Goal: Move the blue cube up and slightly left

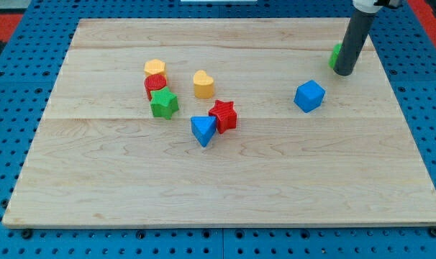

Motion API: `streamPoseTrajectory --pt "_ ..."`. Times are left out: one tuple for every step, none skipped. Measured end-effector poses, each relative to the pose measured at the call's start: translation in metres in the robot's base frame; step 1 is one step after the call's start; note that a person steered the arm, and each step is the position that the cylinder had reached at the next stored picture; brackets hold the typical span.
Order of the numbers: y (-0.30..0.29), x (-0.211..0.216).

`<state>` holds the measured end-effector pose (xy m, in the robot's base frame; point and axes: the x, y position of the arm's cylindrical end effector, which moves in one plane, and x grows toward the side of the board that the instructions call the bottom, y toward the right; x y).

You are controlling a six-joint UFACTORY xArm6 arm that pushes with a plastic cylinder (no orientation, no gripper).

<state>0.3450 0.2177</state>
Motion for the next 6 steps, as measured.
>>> streamPoseTrajectory --pt "0.006 0.026" --pt "0.024 0.086" --pt "-0.042 0.08" --pt "-0.095 0.055" --pt "-0.077 0.069" --pt "-0.085 0.133"
